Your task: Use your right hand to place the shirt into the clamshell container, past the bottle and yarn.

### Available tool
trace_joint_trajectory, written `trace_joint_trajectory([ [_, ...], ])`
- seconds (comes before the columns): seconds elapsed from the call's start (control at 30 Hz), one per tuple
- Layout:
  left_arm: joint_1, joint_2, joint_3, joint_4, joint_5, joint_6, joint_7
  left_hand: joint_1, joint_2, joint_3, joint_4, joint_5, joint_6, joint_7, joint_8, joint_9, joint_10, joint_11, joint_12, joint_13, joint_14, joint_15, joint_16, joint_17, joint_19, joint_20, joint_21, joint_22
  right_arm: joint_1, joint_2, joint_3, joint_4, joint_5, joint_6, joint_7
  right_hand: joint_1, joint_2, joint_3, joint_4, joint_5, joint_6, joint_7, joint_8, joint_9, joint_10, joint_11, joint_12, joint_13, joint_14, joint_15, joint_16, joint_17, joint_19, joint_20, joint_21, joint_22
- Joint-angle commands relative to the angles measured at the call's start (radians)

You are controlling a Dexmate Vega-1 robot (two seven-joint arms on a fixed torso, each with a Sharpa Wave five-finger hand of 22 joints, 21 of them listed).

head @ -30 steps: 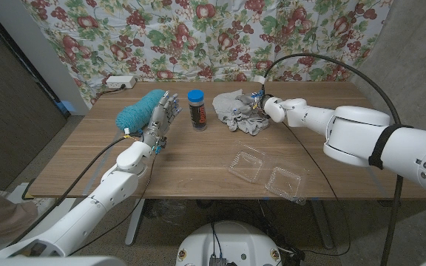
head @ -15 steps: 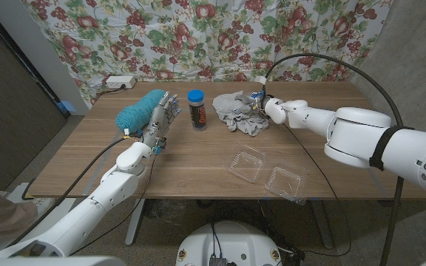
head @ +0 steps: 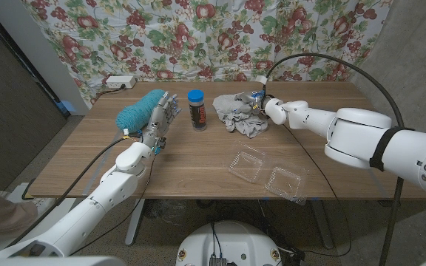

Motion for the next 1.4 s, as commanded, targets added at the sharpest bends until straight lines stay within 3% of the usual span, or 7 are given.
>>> trace_joint_trajectory([
  [0.03, -0.011, -0.003, 0.001, 0.012, -0.002, -0.003, -0.007, -0.004, 0.006, -0.002, -0.004, -0.001, 0.003, 0.000, -0.002, 0.001, 0.009, 0.004, 0.000, 0.003, -0.001, -0.058, 0.005, 0.004, 0.011, -0.037, 0.004, 0.006, -0.003, -0.002, 0.007, 0.000, 0.004, 0.000, -0.020, 0.018, 0.001, 0.000, 0.004, -0.008, 0.024, -0.008, 0.016, 0.015, 0.018, -0.006, 0.023, 0.020, 0.023, -0.168, 0.022, 0.022, 0.021, -0.101, 0.016, 0.003],
  [0.53, -0.028, -0.009, 0.007, 0.025, -0.002, 0.000, -0.016, -0.004, 0.007, -0.003, -0.005, -0.001, 0.003, 0.000, -0.002, 0.001, 0.008, 0.003, 0.000, 0.003, -0.001, -0.058, 0.005, 0.004, 0.010, -0.036, 0.004, 0.006, 0.000, -0.001, 0.006, 0.001, 0.020, -0.020, -0.009, 0.088, 0.007, 0.009, 0.002, -0.029, 0.052, -0.025, 0.065, 0.078, 0.054, -0.034, 0.108, 0.118, 0.085, -0.174, 0.117, 0.093, 0.081, -0.146, 0.112, 0.068],
  [0.7, -0.027, -0.009, 0.007, 0.023, -0.001, 0.000, -0.014, -0.004, 0.007, -0.003, -0.005, -0.001, 0.004, 0.000, -0.002, 0.002, 0.009, 0.003, 0.000, 0.003, -0.001, -0.059, 0.005, 0.004, 0.010, -0.036, 0.004, 0.006, -0.002, -0.002, 0.006, 0.001, 0.025, -0.018, -0.013, 0.118, 0.004, 0.009, 0.003, -0.040, 0.076, -0.030, 0.095, 0.110, 0.078, -0.047, 0.148, 0.169, 0.111, -0.174, 0.167, 0.120, 0.096, -0.151, 0.168, 0.119],
  [0.87, -0.018, -0.008, 0.005, 0.013, -0.001, 0.000, -0.008, -0.005, 0.007, -0.004, -0.005, -0.001, 0.004, 0.000, -0.002, 0.002, 0.008, 0.003, 0.000, 0.003, 0.000, -0.058, 0.005, 0.004, 0.011, -0.037, 0.005, 0.006, -0.005, -0.008, 0.007, 0.000, 0.024, 0.000, -0.032, 0.148, 0.006, 0.011, 0.005, -0.048, 0.106, -0.039, 0.125, 0.138, 0.122, -0.060, 0.161, 0.166, 0.146, -0.176, 0.213, 0.137, 0.108, -0.151, 0.222, 0.169],
  [1.13, -0.007, -0.006, 0.002, 0.003, -0.002, -0.002, -0.002, -0.005, 0.007, -0.004, -0.006, -0.001, 0.004, 0.001, -0.002, 0.002, 0.008, 0.003, -0.001, 0.003, -0.001, -0.058, 0.005, 0.004, 0.011, -0.037, 0.005, 0.006, -0.009, -0.017, 0.015, -0.003, 0.014, 0.033, -0.066, 0.180, 0.006, 0.016, 0.001, -0.053, 0.119, -0.039, 0.147, 0.162, 0.155, -0.066, 0.169, 0.160, 0.175, -0.179, 0.241, 0.141, 0.116, -0.150, 0.266, 0.208],
  [1.4, 0.004, -0.005, 0.001, -0.005, -0.004, -0.004, 0.001, -0.004, 0.007, -0.005, -0.006, -0.001, 0.004, 0.000, -0.002, 0.001, 0.008, 0.004, 0.000, 0.003, -0.001, -0.058, 0.005, 0.004, 0.011, -0.037, 0.005, 0.006, -0.017, -0.026, 0.028, -0.006, 0.007, 0.063, -0.090, 0.242, 0.002, 0.026, -0.007, -0.060, 0.131, -0.038, 0.177, 0.199, 0.202, -0.091, 0.191, 0.168, 0.216, -0.180, 0.264, 0.135, 0.130, -0.151, 0.323, 0.242],
])
